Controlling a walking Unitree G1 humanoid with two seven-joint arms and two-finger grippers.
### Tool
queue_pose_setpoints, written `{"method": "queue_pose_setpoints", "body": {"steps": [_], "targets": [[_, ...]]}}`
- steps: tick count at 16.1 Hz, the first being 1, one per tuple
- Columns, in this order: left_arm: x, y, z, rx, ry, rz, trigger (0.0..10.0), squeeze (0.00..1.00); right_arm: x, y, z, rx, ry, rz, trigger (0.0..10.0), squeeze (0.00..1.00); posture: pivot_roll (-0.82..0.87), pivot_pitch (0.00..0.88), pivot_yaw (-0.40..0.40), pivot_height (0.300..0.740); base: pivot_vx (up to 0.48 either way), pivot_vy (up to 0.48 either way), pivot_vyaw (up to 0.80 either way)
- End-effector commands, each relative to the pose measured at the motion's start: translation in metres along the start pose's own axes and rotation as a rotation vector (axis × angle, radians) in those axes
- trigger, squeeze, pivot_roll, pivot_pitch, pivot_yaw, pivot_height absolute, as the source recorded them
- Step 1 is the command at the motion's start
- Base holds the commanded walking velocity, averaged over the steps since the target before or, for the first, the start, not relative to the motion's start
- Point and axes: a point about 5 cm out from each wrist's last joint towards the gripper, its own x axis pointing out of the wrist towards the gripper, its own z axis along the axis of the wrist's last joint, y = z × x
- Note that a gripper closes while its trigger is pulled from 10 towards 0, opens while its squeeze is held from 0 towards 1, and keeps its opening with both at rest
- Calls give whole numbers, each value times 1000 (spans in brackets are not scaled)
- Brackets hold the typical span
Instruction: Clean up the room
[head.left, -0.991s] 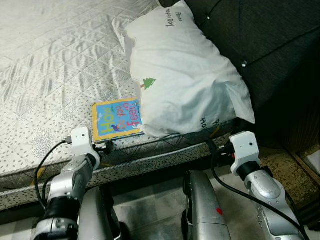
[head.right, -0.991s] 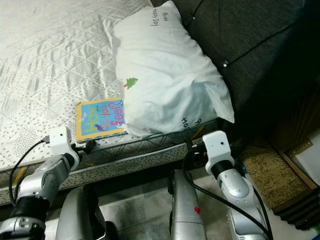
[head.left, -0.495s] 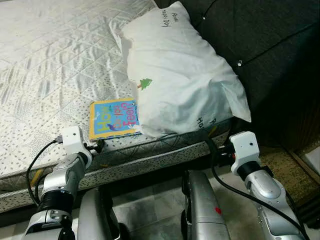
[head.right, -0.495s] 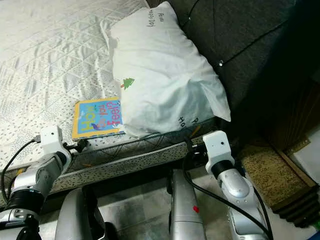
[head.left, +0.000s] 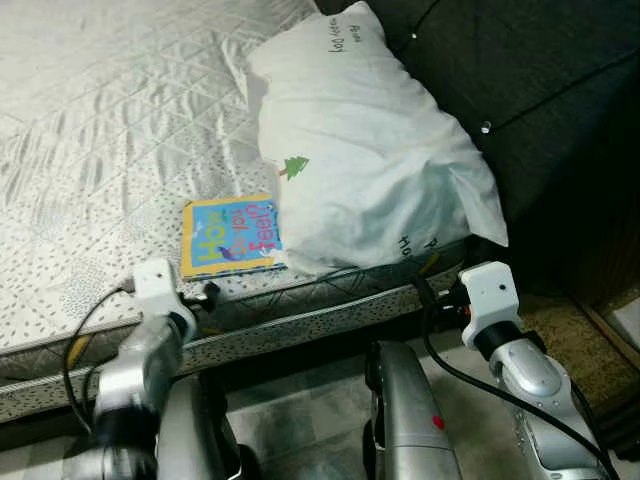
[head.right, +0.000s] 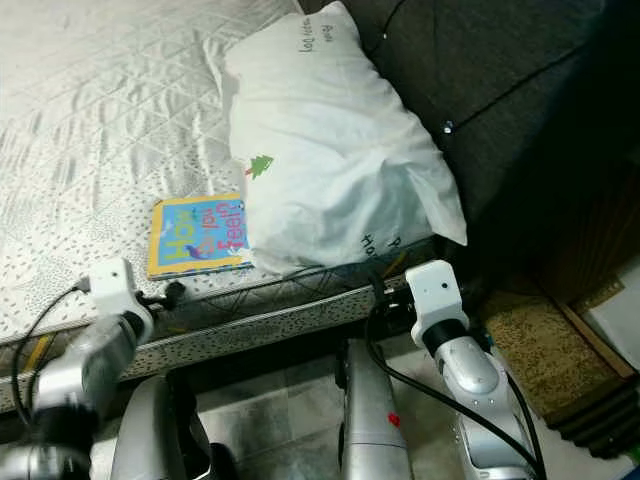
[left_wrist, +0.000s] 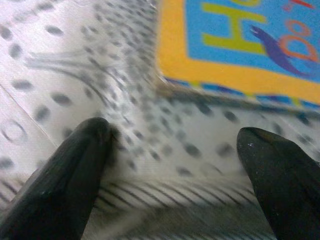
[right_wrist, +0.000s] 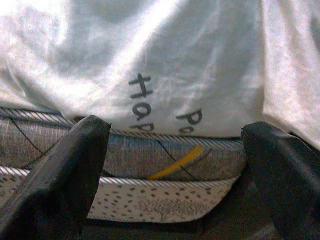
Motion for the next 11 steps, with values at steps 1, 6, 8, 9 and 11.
{"method": "queue_pose_setpoints", "body": {"steps": [1,6,8,9,11], "targets": [[-6,-5,-12,11,51,-11,10000,0,1,1,-2,1,4,-1,10000,0,-212,158,31,513,0,0,0],[-46,-19,6,104,-223,-1,10000,0,8,2,7,70,-42,-36,10000,0,-186,129,45,513,0,0,0],[-68,-14,6,101,-331,57,10000,0,17,13,15,203,-81,-44,10000,0,-162,75,70,513,0,0,0],[-74,-13,7,118,-365,63,10000,0,22,18,19,267,-98,-53,10000,0,-147,51,75,513,0,0,0],[-78,-8,12,147,-418,65,10000,0,29,25,26,332,-130,-56,10000,0,-133,2,82,513,0,0,0]]}}
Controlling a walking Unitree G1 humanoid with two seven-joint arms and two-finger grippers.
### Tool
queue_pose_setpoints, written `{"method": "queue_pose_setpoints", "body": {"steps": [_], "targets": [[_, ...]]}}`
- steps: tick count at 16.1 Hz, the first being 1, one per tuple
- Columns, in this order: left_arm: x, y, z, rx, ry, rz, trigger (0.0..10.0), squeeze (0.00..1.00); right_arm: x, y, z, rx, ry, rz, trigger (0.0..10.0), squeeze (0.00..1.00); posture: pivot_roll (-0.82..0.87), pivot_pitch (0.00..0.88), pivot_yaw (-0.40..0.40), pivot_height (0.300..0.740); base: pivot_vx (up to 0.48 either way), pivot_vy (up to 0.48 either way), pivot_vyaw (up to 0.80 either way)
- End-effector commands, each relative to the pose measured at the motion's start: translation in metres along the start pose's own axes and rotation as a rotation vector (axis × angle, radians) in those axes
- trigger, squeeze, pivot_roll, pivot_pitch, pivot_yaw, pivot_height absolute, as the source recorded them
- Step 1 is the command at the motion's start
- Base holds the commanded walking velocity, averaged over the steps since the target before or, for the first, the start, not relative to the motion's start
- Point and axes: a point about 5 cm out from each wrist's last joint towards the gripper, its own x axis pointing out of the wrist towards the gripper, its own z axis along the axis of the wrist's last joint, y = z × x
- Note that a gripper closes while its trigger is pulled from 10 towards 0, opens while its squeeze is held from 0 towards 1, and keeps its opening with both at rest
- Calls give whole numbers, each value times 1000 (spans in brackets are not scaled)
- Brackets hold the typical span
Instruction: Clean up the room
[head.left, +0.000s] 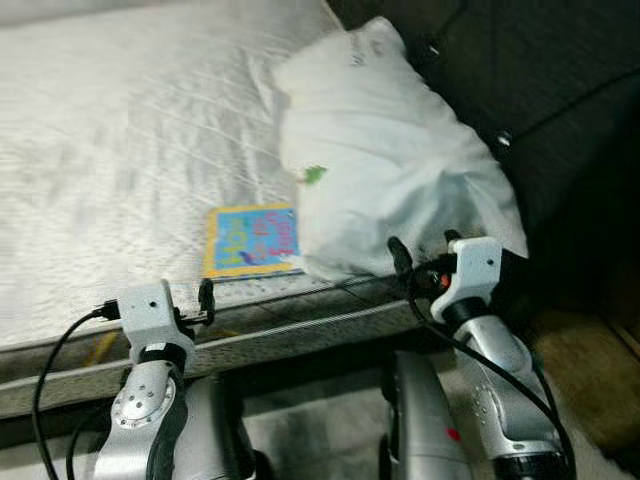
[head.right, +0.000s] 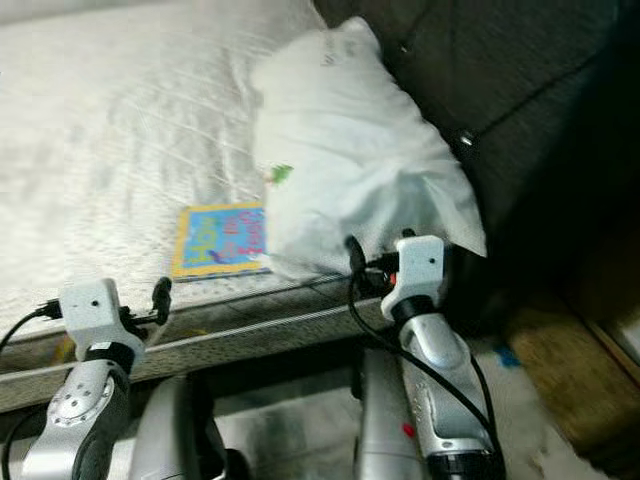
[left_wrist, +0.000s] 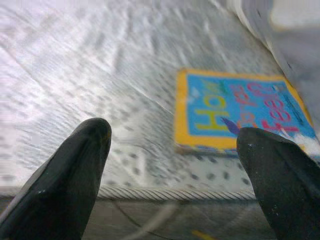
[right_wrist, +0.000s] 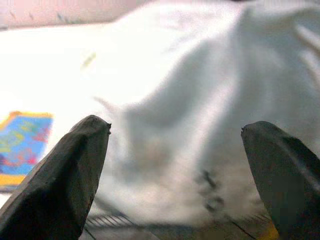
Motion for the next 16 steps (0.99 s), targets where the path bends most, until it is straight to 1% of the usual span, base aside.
{"method": "queue_pose_setpoints", "body": {"steps": [1,2,4,6,10,13,16], "targets": [[3,9,9,32,-63,26,10000,0,7,3,4,81,-33,-22,10000,0,-127,0,86,513,0,0,0],[8,10,14,46,-86,36,10000,0,14,4,9,123,-55,-30,10000,0,-127,0,88,523,0,0,0],[15,8,18,45,-111,37,10000,0,21,6,12,112,-72,-20,10000,0,-127,0,98,548,0,0,0],[18,0,19,52,-125,4,10000,0,25,1,13,105,-80,-33,10000,0,-127,0,107,578,0,0,0],[18,-10,10,52,-116,-43,10000,0,26,-2,10,102,-86,-51,10000,0,-137,0,119,628,0,0,0],[24,-12,6,53,-109,-50,10000,0,26,-5,9,97,-94,-64,10000,0,-153,0,124,663,0,0,0],[28,-12,6,47,-112,-49,10000,0,25,-11,10,82,-100,-85,10000,0,-164,0,129,703,0,0,0]]}}
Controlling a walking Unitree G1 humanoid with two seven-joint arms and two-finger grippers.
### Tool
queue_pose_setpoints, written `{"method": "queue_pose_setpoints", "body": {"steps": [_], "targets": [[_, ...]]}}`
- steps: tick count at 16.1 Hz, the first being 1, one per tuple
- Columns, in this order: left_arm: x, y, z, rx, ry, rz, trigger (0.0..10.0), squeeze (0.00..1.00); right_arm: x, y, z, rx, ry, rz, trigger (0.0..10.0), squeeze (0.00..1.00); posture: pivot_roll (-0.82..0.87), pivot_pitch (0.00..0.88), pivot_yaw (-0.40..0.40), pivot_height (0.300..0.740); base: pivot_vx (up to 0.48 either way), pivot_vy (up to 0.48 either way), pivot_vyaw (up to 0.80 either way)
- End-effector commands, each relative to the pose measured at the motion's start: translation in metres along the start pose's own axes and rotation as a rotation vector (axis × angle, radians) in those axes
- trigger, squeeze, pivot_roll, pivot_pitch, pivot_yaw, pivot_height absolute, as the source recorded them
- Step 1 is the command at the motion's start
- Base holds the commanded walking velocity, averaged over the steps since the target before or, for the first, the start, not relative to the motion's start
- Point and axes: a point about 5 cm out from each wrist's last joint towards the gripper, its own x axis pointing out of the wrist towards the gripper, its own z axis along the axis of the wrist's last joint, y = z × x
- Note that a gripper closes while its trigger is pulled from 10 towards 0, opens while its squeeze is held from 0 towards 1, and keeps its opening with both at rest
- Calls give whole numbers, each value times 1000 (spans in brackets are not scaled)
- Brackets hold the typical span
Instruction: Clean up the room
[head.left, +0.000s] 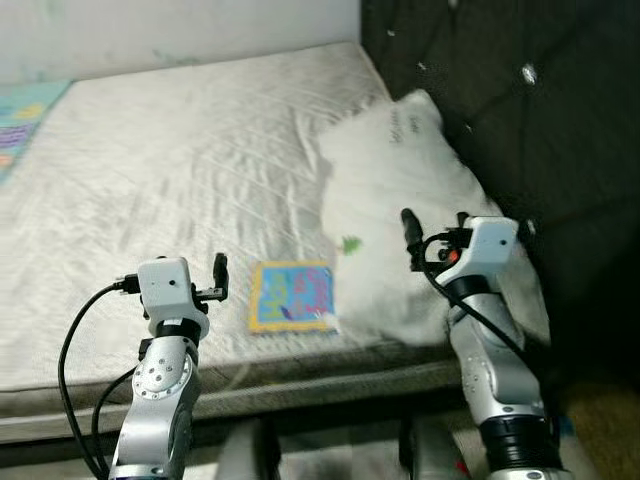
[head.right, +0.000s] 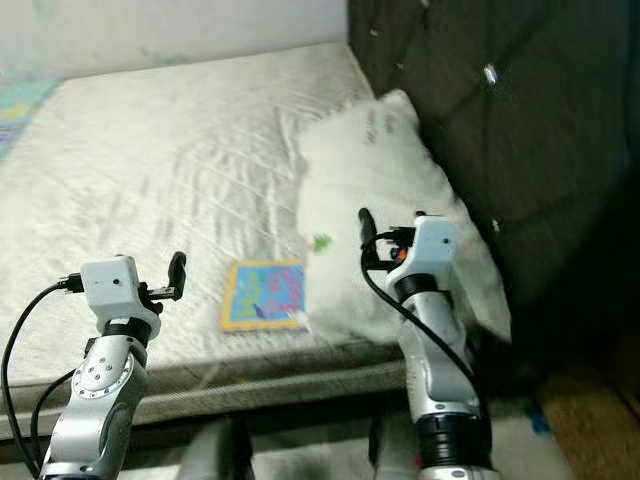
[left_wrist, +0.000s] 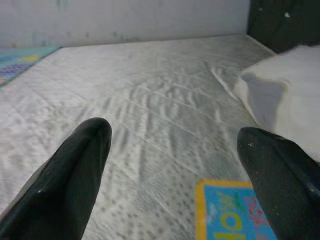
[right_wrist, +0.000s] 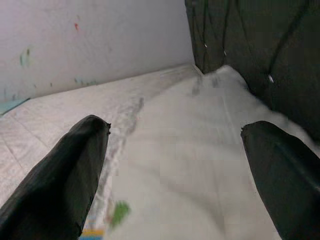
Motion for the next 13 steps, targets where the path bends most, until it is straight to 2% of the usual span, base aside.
{"method": "queue_pose_setpoints", "body": {"steps": [1,3,7,11,12,13], "targets": [[2,6,0,15,-5,12,10000,0,1,1,1,-5,-10,-7,10000,0,-170,0,132,718,0,0,0],[3,7,-1,16,-8,12,10000,0,-2,-2,-1,-14,-6,-18,10000,0,-171,0,134,740,0,0,0],[1,5,-2,40,-26,-19,10000,0,-13,-10,-6,-57,4,-55,10000,0,-179,0,138,740,0,0,0],[-15,25,-13,111,-5,-8,10000,0,-39,-36,-16,-139,54,-166,10000,0,-185,0,135,740,0,0,0],[-16,26,-14,119,-2,-5,10000,0,-42,-40,-17,-138,66,-180,10000,0,-185,0,135,740,0,0,0],[-15,26,-15,82,3,-1,10000,0,-43,-42,-18,-161,77,-184,10000,0,-187,0,132,740,0,0,0]]}}
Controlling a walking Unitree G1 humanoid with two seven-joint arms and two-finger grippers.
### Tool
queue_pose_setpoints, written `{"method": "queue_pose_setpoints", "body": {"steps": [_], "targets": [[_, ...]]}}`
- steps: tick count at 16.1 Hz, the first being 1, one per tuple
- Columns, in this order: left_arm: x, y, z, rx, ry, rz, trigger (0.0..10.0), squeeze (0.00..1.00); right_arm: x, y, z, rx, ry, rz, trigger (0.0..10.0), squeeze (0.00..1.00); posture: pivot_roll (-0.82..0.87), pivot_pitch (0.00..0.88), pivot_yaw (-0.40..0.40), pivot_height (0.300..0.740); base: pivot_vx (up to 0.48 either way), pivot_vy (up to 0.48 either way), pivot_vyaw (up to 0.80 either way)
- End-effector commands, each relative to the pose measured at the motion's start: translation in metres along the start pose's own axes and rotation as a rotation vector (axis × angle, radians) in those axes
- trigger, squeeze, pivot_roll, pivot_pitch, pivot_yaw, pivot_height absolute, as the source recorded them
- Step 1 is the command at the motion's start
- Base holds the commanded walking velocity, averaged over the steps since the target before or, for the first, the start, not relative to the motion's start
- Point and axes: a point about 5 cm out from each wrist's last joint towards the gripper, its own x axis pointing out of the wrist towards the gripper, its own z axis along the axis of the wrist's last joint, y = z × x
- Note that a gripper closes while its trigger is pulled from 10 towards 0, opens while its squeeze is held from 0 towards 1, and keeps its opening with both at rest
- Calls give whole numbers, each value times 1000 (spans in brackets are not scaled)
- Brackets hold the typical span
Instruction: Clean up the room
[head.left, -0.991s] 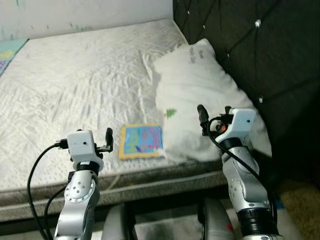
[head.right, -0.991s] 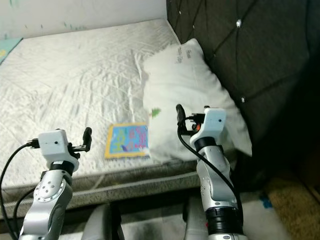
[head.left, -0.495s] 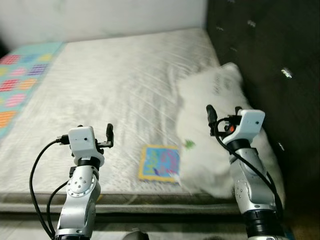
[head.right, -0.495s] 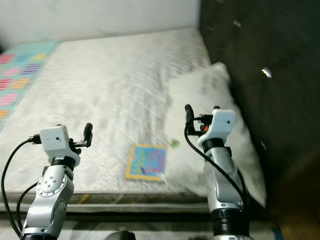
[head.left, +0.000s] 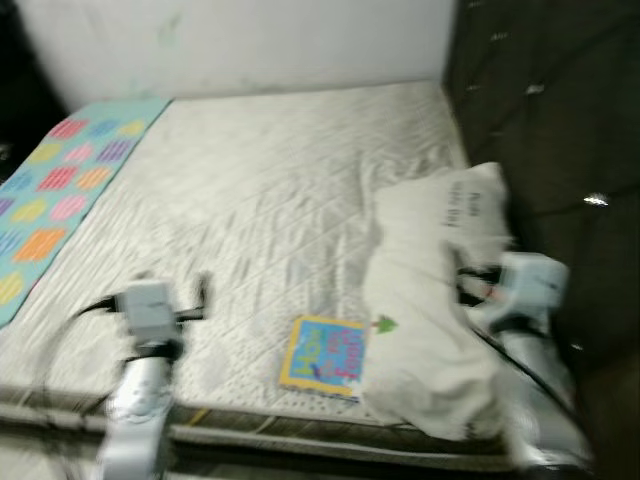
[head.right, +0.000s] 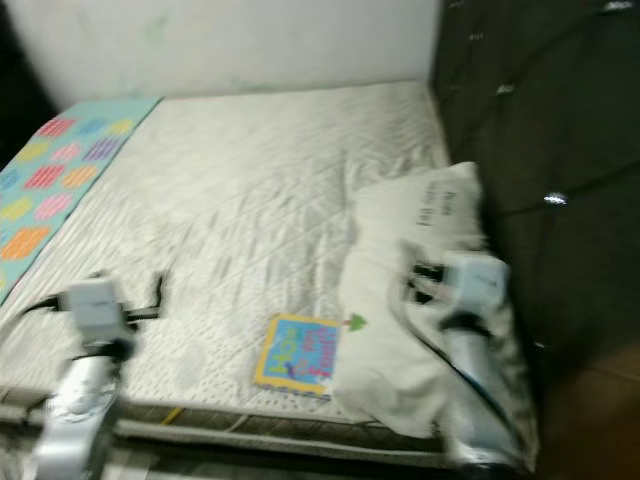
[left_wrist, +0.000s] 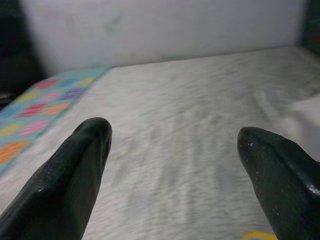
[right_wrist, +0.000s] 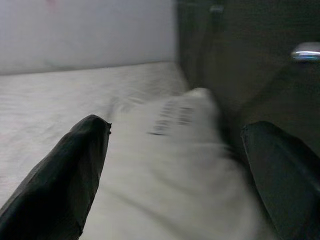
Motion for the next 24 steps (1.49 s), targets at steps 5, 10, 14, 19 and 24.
{"method": "queue_pose_setpoints", "body": {"steps": [5,10,14,19,24], "targets": [[6,-1,4,-19,-21,-5,10000,0,6,13,5,-6,-4,18,10000,0,-188,0,116,740,0,0,-480],[-2,2,-5,-29,10,-5,10000,0,3,25,-4,-45,30,46,10000,0,-185,0,130,740,0,0,-160],[-2,1,-6,-36,14,-5,10000,0,4,28,-3,-45,23,59,10000,0,-186,0,128,740,0,0,0],[-2,1,-6,-36,14,-5,10000,0,4,28,-3,-45,23,59,10000,0,-186,0,128,740,0,0,0],[-2,1,-6,-36,14,-5,10000,0,4,28,-3,-45,23,59,10000,0,-186,0,128,740,0,0,0]]}}
